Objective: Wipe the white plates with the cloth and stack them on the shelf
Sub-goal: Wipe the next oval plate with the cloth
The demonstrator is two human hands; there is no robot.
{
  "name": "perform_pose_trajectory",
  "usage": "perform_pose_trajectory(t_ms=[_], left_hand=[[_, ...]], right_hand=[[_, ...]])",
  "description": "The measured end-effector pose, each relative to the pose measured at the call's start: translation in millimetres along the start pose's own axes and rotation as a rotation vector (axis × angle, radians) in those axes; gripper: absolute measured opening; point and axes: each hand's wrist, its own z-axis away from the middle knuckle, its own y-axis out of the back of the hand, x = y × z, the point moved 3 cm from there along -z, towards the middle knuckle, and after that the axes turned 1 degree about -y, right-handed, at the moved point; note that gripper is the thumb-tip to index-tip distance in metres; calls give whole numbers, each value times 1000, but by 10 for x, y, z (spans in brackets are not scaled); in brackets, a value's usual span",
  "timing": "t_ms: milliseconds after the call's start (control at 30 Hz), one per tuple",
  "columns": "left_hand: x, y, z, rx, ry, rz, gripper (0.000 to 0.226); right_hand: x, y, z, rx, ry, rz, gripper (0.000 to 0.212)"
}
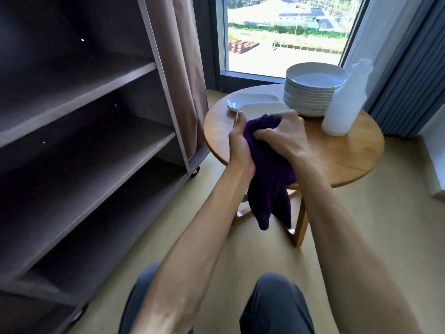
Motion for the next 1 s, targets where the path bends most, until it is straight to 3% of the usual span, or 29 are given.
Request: perform_pose_trajectory(t_ms=[133,400,533,700,833,1000], left_hand=[[83,77,69,-21,-5,55,69],[294,134,-78,39,-41,-17,61],[375,277,-218,0,-30,29,46],[478,373,-434,24,17,22,36],[554,479,-713,40,-89,38,62],[570,435,-812,28,-116,33,54]], right_hand=[[-173,-79,68,-114,125,-72,11],[-327,-220,-78,-83,189,-52,19],[-366,-454,-422,-60,144,-80,18],[-279,-523,-833,123,4,-78,6],[-50,-392,-1060,288,-145,-45,18],[35,-310,-1135,307,-211,166,14]])
